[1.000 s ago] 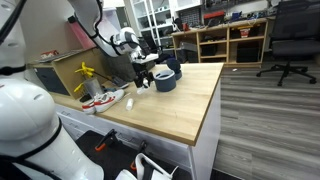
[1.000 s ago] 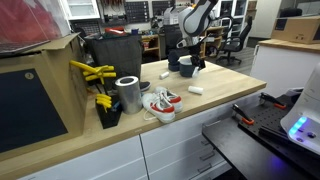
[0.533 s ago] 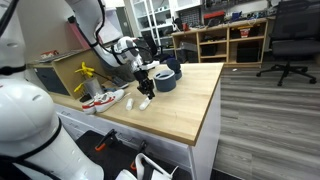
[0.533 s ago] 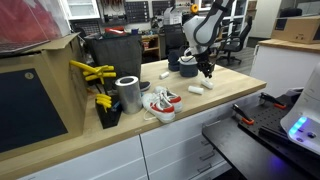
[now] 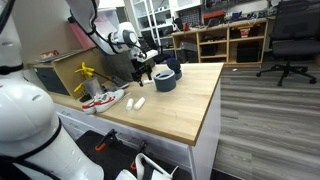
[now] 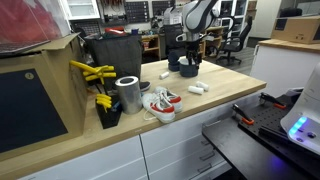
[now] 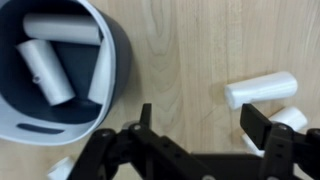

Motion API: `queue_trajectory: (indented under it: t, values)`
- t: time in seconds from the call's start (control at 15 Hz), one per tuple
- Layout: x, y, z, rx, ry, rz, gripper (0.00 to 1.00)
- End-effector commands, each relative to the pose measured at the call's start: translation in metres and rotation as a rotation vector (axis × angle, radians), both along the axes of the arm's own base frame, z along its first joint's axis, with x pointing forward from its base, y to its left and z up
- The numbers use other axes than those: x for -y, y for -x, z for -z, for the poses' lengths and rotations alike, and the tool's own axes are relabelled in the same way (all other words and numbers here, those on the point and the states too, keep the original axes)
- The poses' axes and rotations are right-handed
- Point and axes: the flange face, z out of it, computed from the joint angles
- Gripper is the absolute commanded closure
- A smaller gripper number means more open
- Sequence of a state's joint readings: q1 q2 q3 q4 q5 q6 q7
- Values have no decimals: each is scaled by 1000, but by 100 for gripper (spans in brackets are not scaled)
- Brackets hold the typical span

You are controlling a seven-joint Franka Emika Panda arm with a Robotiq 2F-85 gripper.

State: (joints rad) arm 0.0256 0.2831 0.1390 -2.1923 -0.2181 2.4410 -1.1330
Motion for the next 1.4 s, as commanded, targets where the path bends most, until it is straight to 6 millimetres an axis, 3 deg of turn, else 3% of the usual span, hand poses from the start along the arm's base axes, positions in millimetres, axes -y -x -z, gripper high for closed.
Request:
queue_trajectory:
  t: [0.0, 0.2, 0.47, 0.93, 1.33]
  values:
    - [-11, -39, -30, 70, -85, 172, 0]
    - [-19, -71, -34, 132, -106, 338, 0]
    - [-40, -103, -23, 158, -115, 570, 0]
    - [-82, -147, -9, 193, -148, 974, 0]
    - [-73, -183, 30, 256, -132, 1304, 0]
